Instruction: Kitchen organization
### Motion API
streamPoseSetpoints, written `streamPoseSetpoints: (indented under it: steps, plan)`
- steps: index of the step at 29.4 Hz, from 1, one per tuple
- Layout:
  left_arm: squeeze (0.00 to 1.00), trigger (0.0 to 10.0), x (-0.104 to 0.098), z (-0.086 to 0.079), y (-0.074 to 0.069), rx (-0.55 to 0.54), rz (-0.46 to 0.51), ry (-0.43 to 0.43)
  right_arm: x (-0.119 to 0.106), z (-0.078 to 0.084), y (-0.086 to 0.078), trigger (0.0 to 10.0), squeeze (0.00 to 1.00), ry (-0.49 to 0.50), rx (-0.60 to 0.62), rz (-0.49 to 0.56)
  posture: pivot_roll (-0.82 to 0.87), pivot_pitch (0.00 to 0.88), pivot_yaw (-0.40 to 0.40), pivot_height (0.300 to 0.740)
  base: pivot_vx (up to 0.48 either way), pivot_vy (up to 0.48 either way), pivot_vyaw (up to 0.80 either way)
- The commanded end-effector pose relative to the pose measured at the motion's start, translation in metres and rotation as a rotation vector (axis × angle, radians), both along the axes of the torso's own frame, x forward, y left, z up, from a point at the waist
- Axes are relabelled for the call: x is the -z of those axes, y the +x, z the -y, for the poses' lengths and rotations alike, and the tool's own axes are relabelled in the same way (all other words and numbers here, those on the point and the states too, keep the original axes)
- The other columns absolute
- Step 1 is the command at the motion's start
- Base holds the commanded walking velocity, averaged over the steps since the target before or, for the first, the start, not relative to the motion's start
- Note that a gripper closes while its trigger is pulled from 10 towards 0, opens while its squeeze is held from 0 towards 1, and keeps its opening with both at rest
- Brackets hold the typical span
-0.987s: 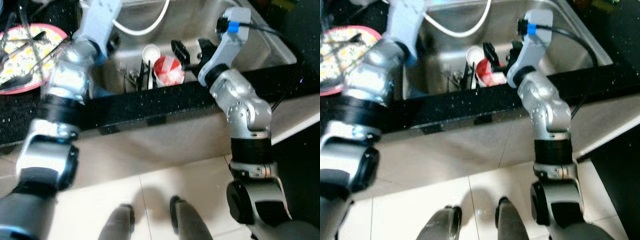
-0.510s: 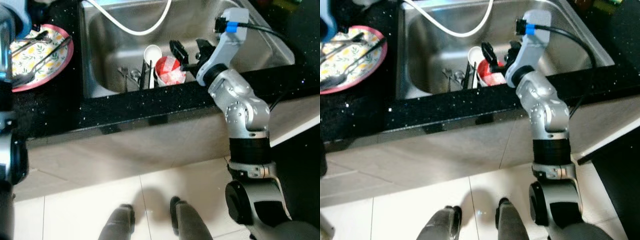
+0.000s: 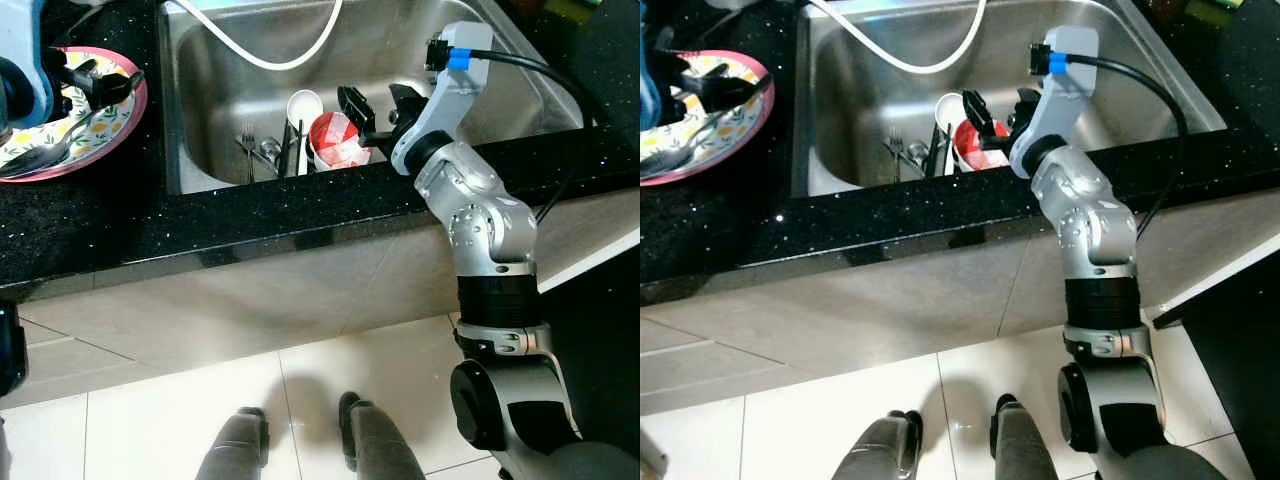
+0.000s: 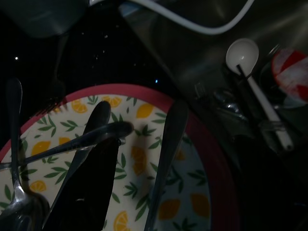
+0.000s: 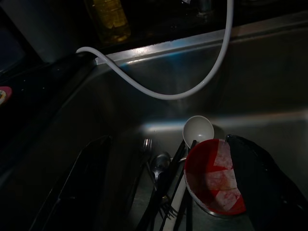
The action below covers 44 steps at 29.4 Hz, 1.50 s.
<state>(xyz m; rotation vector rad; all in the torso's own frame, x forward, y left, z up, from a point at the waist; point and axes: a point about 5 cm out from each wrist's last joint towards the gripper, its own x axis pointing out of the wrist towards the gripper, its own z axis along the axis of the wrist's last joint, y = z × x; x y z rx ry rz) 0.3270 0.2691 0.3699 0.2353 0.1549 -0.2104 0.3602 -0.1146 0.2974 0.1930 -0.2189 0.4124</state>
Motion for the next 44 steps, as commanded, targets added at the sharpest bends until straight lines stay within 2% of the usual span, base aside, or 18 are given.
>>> streamPoseSetpoints:
  steps: [1, 4, 12, 13, 14, 15, 25, 32, 37, 40, 41, 42, 43, 44]
  plan:
    - [0.0, 10.0, 0.002, -0.012, -0.001, -0.033, -0.039, -0.047, -0.002, -0.002, 0.0, 10.0, 0.0, 0.005, -0.012, 0.009, 0.15, 0.257, -0.001, 0.74, 0.0, 0.0, 0.0]
    - [0.0, 10.0, 0.017, -0.031, 0.005, -0.107, -0.129, -0.108, -0.002, 0.001, -0.001, 10.0, 0.0, 0.002, -0.004, 0.007, 0.14, 0.261, 0.003, 0.74, 0.0, 0.0, 0.0]
    - [0.0, 10.0, 0.043, -0.053, 0.008, -0.208, -0.215, -0.127, -0.001, 0.003, -0.001, 10.0, 0.0, 0.001, 0.004, 0.006, 0.14, 0.262, 0.007, 0.74, 0.0, 0.0, 0.0]
    - [0.0, 4.0, 0.047, -0.056, 0.008, -0.216, -0.231, -0.131, -0.001, 0.003, -0.001, 10.0, 0.0, 0.001, 0.005, 0.006, 0.14, 0.262, 0.006, 0.74, 0.0, 0.0, 0.0]
    - [0.0, 4.0, 0.05, -0.057, 0.008, -0.22, -0.241, -0.133, -0.001, 0.004, -0.001, 10.0, 0.0, 0.001, 0.006, 0.006, 0.14, 0.262, 0.006, 0.74, 0.0, 0.0, 0.0]
    - [0.0, 0.0, 0.052, -0.059, 0.008, -0.221, -0.25, -0.129, -0.001, 0.004, -0.001, 10.0, 0.0, 0.001, 0.006, 0.006, 0.14, 0.262, 0.006, 0.74, 0.0, 0.0, 0.0]
    - [0.0, 0.0, 0.051, -0.056, 0.009, -0.179, -0.242, -0.124, -0.002, 0.002, -0.001, 10.0, 0.0, 0.002, -0.001, 0.008, 0.14, 0.261, 0.0, 0.74, 0.0, 0.0, 0.0]
    - [0.0, 0.0, 0.04, -0.045, 0.011, -0.112, -0.19, -0.148, -0.002, 0.002, -0.001, 10.0, 0.0, 0.001, -0.004, 0.01, 0.14, 0.259, -0.003, 0.74, 0.0, 0.0, 0.0]
    - [0.0, 0.0, 0.02, -0.031, 0.013, -0.055, -0.109, -0.137, -0.004, 0.001, -0.001, 10.0, 0.0, 0.001, -0.006, 0.014, 0.14, 0.253, -0.002, 0.74, 0.0, 0.0, 0.0]
    - [0.0, 0.0, -0.001, -0.023, 0.015, -0.075, 0.041, -0.071, -0.004, 0.001, -0.001, 10.0, 0.0, 0.002, -0.005, 0.015, 0.14, 0.253, -0.002, 0.74, 0.0, 0.0, 0.0]
    - [0.0, 10.0, -0.012, -0.013, 0.017, -0.053, 0.129, -0.062, -0.004, 0.001, -0.001, 10.0, 0.0, 0.002, -0.006, 0.015, 0.14, 0.25, -0.002, 0.74, 0.0, 0.0, 0.0]
    - [0.0, 10.0, -0.012, -0.013, 0.017, -0.053, 0.129, -0.062, -0.004, 0.001, -0.001, 10.0, 0.0, 0.002, -0.006, 0.015, 0.14, 0.25, -0.002, 0.74, 0.0, 0.0, 0.0]
    - [0.0, 10.0, -0.028, 0.019, 0.022, 0.045, 0.25, -0.11, -0.004, 0.0, -0.001, 10.0, 0.0, 0.003, -0.009, 0.016, 0.14, 0.242, -0.005, 0.74, 0.0, 0.0, 0.0]
    - [0.0, 10.0, -0.028, 0.019, 0.022, 0.045, 0.25, -0.11, -0.004, 0.0, -0.001, 10.0, 0.0, 0.003, -0.009, 0.016, 0.14, 0.242, -0.005, 0.74, 0.0, 0.0, 0.0]
